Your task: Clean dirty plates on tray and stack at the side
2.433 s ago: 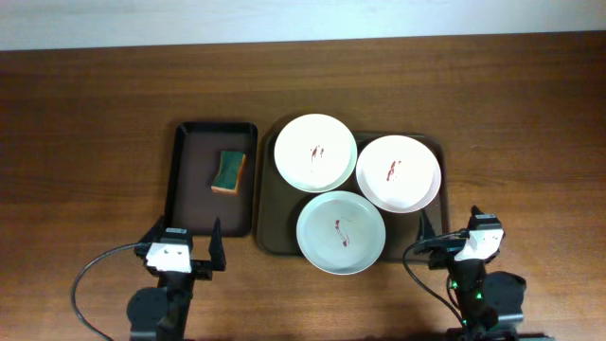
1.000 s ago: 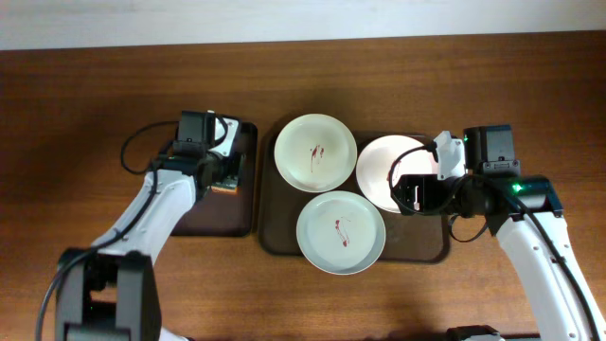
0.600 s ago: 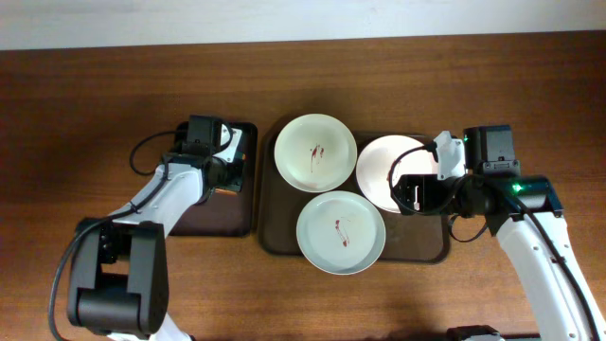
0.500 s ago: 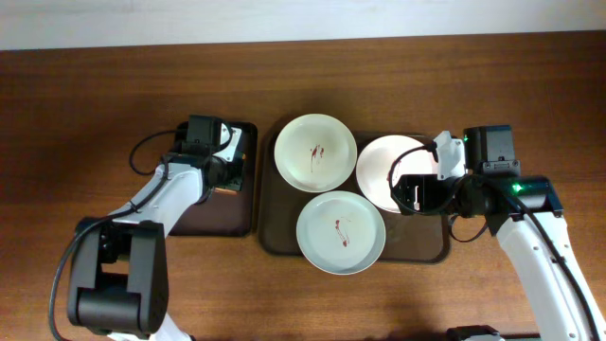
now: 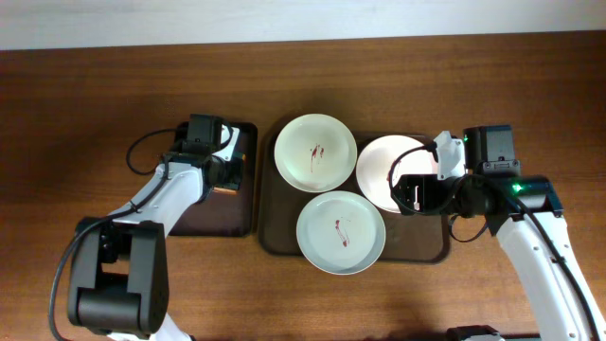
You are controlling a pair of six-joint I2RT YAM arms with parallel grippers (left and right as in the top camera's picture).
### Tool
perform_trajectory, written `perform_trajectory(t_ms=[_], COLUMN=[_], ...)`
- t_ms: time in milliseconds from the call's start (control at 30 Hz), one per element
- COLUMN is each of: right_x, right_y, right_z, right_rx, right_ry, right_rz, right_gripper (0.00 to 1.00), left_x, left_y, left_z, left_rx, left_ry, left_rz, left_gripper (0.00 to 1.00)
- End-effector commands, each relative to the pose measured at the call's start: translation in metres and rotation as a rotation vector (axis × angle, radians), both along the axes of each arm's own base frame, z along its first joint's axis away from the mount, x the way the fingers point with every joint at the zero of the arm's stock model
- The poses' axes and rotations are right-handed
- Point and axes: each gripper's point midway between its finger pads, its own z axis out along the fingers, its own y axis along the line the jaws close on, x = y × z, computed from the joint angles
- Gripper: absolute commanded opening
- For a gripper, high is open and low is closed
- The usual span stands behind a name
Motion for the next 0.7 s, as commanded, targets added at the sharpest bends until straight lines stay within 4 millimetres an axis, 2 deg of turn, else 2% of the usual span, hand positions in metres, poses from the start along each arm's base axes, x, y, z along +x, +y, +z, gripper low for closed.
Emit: perform_trajectory(t_ms=[0,100,233,300,367,433,467,567,667], right_x=[0.003,0.003,0.003,0.003,0.003,0.003,0.003,0.002,-0.008], right_y=[0.003,0.003,0.003,0.003,0.003,0.003,0.003,0.003,0.003], right_z=[0.005,0.005,0.005,0.005,0.005,0.005,0.005,0.003,-0.009], right_rx=[0.002,0.002,0.002,0.002,0.002,0.002,0.002,0.002,0.000], right_ry=[-0.015,-0.015,-0.015,-0.014,-0.014,-0.015,-0.015,-0.008,0.055], right_rz=[0.017,0.017,0.017,0.017,0.017,0.017,0.017,0.017,0.017], right_gripper=[0.99,0.99,0.99,0.99,0.99,0.99,0.99,0.99,1.00], left_x=[0.003,0.000,-0.001,-0.001,0.003,0.000,-0.001,-0.017,-0.035], left_y=[0.001,-0.004,-0.003,-0.002,0.002,0.005,0.005,0.007,0.009], left_z=[-0.006,-0.010,-0.009,0.009,0.047,0.065,0.064,0.041,0.017], left_rx=[0.010,-0.014,-0.013,-0.014,-0.026,-0.068,-0.074,-0.087,-0.086], left_ry=[0.014,0.029,0.035,0.016,-0.057,-0.082,-0.072,0.015,0.087], left_rz=[0.000,-0.012,-0.011,-0.009,0.008,0.089,0.104,0.167,0.203], left_gripper=[0.24,0.01,0.00,0.00,0.00,0.00,0.00,0.00,0.00])
